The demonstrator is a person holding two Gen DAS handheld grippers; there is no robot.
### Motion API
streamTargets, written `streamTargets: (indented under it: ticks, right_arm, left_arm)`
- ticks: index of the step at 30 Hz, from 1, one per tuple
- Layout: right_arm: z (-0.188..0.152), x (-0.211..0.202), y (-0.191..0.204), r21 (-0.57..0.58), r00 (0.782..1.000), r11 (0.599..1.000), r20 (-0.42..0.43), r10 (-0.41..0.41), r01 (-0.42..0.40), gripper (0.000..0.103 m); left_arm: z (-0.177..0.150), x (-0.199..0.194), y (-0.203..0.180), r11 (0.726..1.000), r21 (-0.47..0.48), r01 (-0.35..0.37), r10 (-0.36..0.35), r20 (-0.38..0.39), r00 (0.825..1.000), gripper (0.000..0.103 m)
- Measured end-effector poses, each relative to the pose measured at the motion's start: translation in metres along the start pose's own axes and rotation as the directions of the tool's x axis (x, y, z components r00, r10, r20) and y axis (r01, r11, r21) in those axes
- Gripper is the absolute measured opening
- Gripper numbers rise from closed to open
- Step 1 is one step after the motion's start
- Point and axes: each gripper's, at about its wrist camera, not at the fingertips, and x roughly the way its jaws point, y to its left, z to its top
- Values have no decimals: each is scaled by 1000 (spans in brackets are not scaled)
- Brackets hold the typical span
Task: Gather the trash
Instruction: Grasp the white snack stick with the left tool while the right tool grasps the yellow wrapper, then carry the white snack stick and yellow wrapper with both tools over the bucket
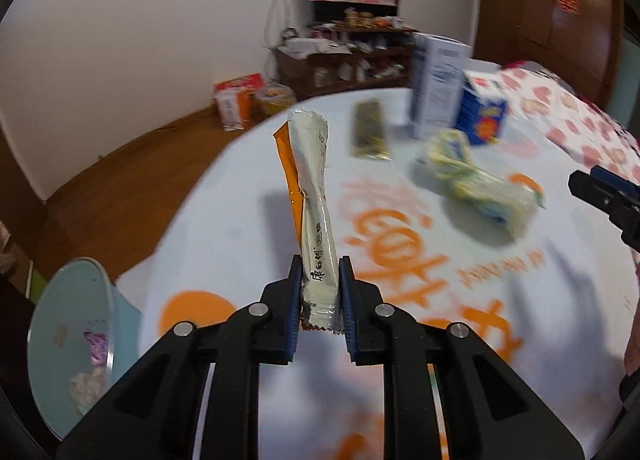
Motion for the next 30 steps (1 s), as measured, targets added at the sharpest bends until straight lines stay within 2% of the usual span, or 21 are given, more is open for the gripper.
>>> streamTargets:
  ticks: [4,8,14,20,24,30]
  right_arm:
    - [5,37,13,-18,998,1000,-66,17,-18,65]
    - [-4,61,12,-33,992,999,-125,16,-20,64]
    - [-18,79,15,-36,978,997,-200,56,-65,46]
    - [-23,86,14,-26,972,997,-225,70,-78,37]
    - [-23,83,17,-35,975,996,-212,72,-81,31]
    - [-28,64,26,-25,978,994,-186,100,-106,29]
  left_arm:
    - [8,7,18,998,-16,-53,53,17,998,18]
    - [11,14,31,997,-35,-73,73,18,997,18]
    - [5,14,34,998,-39,-52,53,12,999,18]
    - [-1,10,29,999,-36,-37,38,11,999,18]
    - [-5,3,30,999,-41,-27,28,11,1000,18]
    - [-14,-14,34,999,-37,-23,24,26,999,18]
